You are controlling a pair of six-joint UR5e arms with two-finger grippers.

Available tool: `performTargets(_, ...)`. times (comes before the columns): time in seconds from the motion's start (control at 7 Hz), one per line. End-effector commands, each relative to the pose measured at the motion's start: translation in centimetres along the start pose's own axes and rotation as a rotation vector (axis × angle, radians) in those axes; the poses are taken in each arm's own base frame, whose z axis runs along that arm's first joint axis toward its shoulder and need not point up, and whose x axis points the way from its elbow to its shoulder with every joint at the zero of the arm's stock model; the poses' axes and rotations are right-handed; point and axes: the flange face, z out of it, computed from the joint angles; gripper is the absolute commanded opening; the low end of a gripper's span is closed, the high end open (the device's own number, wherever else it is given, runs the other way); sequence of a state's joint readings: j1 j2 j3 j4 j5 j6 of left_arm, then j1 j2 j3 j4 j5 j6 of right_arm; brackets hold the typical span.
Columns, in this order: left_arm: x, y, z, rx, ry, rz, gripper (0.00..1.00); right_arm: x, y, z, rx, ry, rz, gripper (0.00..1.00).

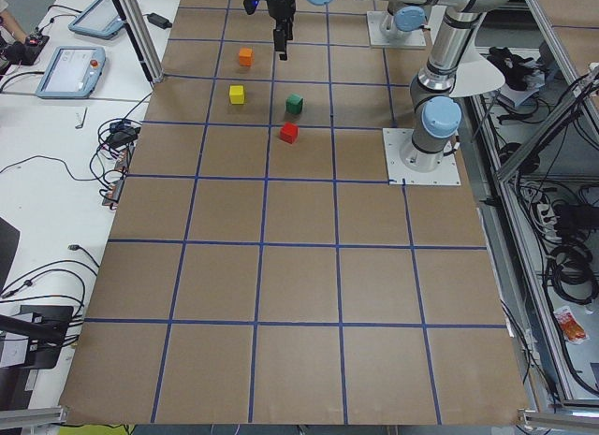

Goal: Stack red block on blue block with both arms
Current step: 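Lower the left gripper over the red cube near the green cube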

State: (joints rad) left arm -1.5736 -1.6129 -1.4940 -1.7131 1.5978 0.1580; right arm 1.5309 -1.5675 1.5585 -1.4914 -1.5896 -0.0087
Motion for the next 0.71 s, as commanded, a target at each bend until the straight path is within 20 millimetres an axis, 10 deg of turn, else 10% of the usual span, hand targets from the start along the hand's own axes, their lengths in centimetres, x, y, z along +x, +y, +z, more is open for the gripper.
performTargets(0.0,-0.1,0.0,1.8,-0.039,0.001,0.077,1.0,-0.1,-0.1,-0.1,0.008,-0.008,0.003,1.0)
performTargets(0.57,-1.0,-2.5,12.0,0.0,-0.007,0.264,1.0,0.0,0.0,0.1,-0.002,0.003,-0.004,1.0)
